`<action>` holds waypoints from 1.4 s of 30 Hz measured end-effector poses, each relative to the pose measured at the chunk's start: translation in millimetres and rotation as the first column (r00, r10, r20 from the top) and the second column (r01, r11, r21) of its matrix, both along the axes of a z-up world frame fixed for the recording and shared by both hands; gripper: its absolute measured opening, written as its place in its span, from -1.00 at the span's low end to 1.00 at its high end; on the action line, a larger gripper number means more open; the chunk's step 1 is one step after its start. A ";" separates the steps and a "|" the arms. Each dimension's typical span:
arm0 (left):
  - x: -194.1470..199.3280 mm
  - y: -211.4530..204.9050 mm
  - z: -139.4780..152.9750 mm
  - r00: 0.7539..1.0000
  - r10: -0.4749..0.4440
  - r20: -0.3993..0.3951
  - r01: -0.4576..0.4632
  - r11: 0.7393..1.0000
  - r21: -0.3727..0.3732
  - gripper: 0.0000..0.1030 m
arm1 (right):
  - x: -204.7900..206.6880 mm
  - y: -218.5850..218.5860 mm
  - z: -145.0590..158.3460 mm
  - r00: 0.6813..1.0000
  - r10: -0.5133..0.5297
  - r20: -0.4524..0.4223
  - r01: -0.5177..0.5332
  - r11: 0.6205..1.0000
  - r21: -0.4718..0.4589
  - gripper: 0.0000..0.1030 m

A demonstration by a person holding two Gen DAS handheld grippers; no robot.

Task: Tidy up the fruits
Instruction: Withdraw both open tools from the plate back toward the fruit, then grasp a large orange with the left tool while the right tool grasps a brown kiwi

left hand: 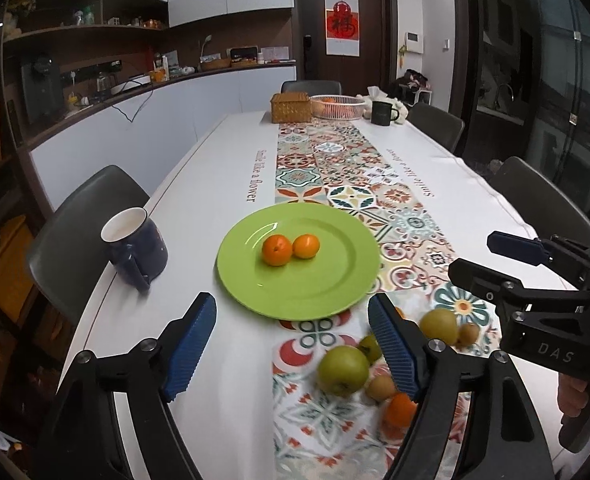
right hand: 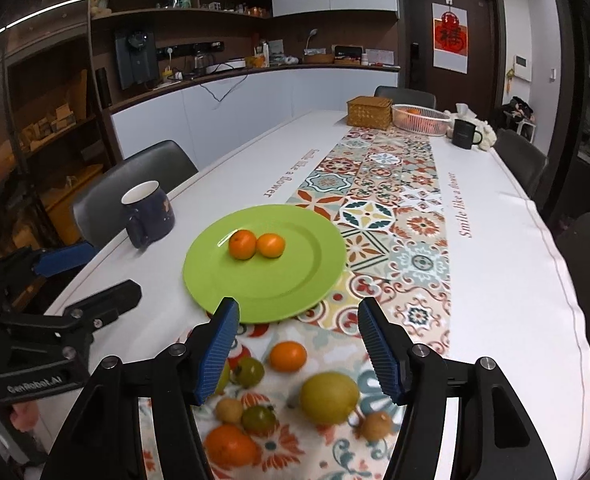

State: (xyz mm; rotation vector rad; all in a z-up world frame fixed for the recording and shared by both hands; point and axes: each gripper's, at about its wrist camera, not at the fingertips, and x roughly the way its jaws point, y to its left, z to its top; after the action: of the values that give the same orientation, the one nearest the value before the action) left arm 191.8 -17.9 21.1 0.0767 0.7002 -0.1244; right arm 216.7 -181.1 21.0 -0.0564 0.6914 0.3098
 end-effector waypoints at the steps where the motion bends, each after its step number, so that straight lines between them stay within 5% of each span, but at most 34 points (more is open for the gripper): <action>1: -5.6 -3.8 1.4 1.000 -0.002 0.003 0.002 1.000 0.002 0.52 | -4.7 -3.2 1.5 1.000 0.000 0.005 0.000 1.000 -0.003 0.22; 19: -44.0 -57.7 -29.7 0.989 -0.075 -0.125 0.076 0.997 0.009 0.57 | -49.7 -52.0 -18.5 1.000 0.012 -0.020 -0.013 0.999 -0.050 0.22; 42: -18.1 -79.9 -92.7 0.928 -0.104 -0.357 0.097 0.995 -0.039 0.47 | -22.1 -68.4 -91.5 0.980 0.003 -0.201 -0.020 0.997 -0.081 0.21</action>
State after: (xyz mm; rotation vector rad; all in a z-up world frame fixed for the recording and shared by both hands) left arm 173.7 -97.8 -71.6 0.0709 1.0613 -0.2483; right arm 194.7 -249.4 -70.5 -0.1091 0.9049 0.3002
